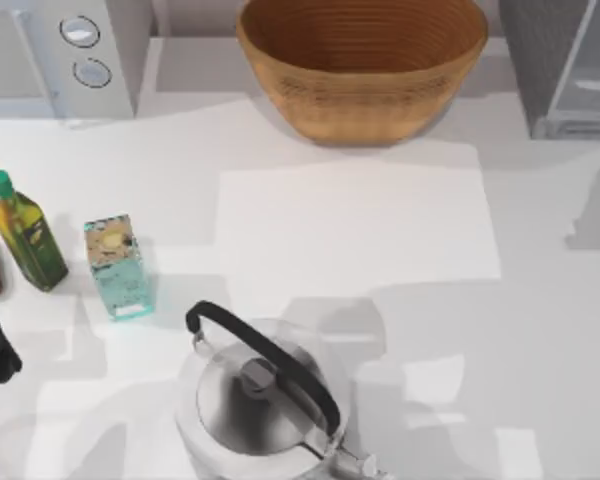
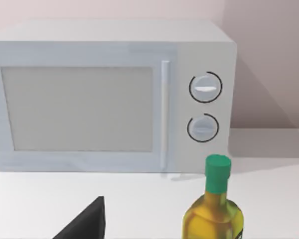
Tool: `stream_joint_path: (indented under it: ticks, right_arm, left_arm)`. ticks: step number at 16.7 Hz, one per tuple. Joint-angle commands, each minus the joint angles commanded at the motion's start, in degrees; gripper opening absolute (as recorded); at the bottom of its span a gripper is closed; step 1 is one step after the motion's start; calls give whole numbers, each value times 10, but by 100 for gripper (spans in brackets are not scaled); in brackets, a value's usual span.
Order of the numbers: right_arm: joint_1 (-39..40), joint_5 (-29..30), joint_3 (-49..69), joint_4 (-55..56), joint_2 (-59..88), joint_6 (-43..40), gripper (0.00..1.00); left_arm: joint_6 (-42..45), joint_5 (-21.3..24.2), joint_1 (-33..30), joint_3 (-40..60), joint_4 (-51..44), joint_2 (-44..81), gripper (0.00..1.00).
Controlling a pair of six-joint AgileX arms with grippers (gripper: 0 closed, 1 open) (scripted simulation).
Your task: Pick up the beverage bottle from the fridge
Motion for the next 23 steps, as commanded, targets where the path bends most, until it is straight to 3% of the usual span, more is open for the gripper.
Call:
stream_joint_path:
  ticks: [5, 10, 19, 23]
  right_arm:
    - [47, 42, -128, -173, -314, 0, 0]
    - [83, 75, -217, -297, -507, -2, 0]
    - [92, 83, -238, -329, -550, -3, 0]
    - [115, 105, -215, -270, -491, -2, 0]
  left_arm:
    - [0, 0, 0, 0, 0, 0, 100]
    - [0, 0, 0, 0, 0, 0, 100]
    - [0, 0, 0, 0, 0, 0, 100]
    - [0, 0, 0, 0, 0, 0, 100]
